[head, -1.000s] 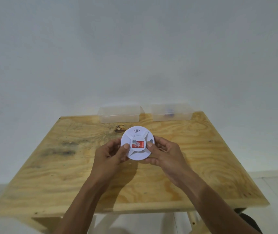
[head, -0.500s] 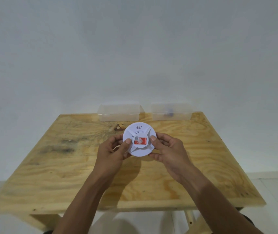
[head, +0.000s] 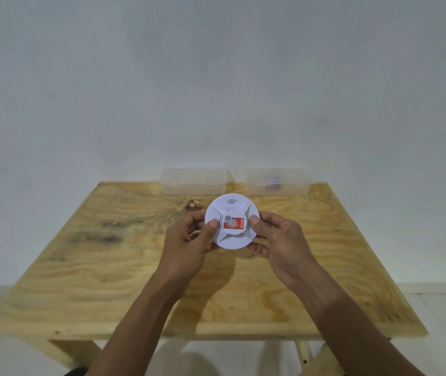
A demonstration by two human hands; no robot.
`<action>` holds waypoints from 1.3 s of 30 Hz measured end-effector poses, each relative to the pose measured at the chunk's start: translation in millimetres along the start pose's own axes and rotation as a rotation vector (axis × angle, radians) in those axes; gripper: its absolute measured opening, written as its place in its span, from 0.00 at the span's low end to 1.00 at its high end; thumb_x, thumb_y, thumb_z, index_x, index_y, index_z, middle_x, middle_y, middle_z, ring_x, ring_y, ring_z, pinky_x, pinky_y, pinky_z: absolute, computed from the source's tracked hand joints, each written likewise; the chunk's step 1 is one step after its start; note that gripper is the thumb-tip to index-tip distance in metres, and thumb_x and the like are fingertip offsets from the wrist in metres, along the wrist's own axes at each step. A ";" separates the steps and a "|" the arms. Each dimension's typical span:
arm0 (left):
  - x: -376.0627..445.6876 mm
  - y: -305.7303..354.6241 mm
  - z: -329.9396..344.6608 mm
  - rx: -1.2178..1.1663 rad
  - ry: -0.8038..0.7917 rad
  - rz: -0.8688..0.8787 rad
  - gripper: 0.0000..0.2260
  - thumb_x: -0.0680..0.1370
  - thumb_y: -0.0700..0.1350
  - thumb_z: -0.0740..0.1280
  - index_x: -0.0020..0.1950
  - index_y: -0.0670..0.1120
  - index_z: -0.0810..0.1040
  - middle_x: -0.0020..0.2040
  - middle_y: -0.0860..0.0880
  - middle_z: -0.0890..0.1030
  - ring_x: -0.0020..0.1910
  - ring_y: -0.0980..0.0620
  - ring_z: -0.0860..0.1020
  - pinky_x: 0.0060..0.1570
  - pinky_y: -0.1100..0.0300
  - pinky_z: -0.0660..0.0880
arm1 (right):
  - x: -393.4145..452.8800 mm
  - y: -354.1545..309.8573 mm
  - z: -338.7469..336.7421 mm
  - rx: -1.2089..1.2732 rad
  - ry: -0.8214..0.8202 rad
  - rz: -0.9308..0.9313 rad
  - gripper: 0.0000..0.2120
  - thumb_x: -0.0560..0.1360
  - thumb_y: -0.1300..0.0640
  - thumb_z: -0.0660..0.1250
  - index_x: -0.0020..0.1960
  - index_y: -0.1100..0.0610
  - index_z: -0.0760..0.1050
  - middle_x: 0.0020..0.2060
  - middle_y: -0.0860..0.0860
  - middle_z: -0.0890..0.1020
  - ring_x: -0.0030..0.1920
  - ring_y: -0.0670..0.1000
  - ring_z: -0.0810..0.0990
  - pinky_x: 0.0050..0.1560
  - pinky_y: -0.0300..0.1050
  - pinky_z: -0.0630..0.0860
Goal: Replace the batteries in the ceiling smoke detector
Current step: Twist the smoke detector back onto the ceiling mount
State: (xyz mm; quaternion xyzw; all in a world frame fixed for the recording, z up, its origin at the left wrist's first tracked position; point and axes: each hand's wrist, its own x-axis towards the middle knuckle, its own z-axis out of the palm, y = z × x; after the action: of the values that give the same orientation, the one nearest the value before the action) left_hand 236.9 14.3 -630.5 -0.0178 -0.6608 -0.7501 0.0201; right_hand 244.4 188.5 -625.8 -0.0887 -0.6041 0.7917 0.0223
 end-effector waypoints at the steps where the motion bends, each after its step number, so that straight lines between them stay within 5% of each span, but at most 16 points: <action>1: 0.1 0.1 0.0 0.001 0.002 0.000 0.06 0.80 0.38 0.69 0.57 0.42 0.82 0.47 0.48 0.88 0.46 0.50 0.87 0.49 0.50 0.84 | 0.1 -0.3 0.2 0.000 0.001 -0.001 0.07 0.77 0.61 0.70 0.54 0.61 0.82 0.45 0.56 0.86 0.41 0.51 0.85 0.40 0.46 0.79; 27: -0.4 4.9 -1.9 -0.026 0.010 -0.016 0.06 0.80 0.39 0.69 0.56 0.43 0.82 0.51 0.45 0.87 0.50 0.45 0.87 0.48 0.51 0.84 | 2.3 -6.5 1.7 0.009 -0.010 0.016 0.09 0.76 0.61 0.71 0.55 0.63 0.82 0.45 0.58 0.86 0.42 0.53 0.85 0.41 0.47 0.79; 31: 0.0 6.8 -4.7 -0.036 0.012 -0.009 0.07 0.80 0.40 0.69 0.57 0.43 0.82 0.52 0.44 0.87 0.51 0.45 0.87 0.46 0.54 0.84 | -0.1 -8.6 -3.7 0.031 -0.102 0.022 0.13 0.74 0.63 0.73 0.59 0.63 0.80 0.50 0.60 0.86 0.48 0.57 0.86 0.50 0.53 0.82; 39: 1.0 10.8 -6.2 -0.064 -0.018 0.012 0.09 0.78 0.36 0.70 0.57 0.44 0.83 0.52 0.45 0.87 0.49 0.48 0.86 0.46 0.56 0.84 | -1.4 -5.9 -6.0 0.088 -0.107 0.002 0.15 0.73 0.68 0.72 0.60 0.63 0.79 0.52 0.61 0.86 0.53 0.59 0.86 0.50 0.53 0.82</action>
State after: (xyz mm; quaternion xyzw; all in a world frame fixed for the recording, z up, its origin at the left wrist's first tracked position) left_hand 236.5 6.9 -620.5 -0.0294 -0.6367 -0.7704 0.0181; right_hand 246.3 195.7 -621.5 -0.0454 -0.5691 0.8210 -0.0070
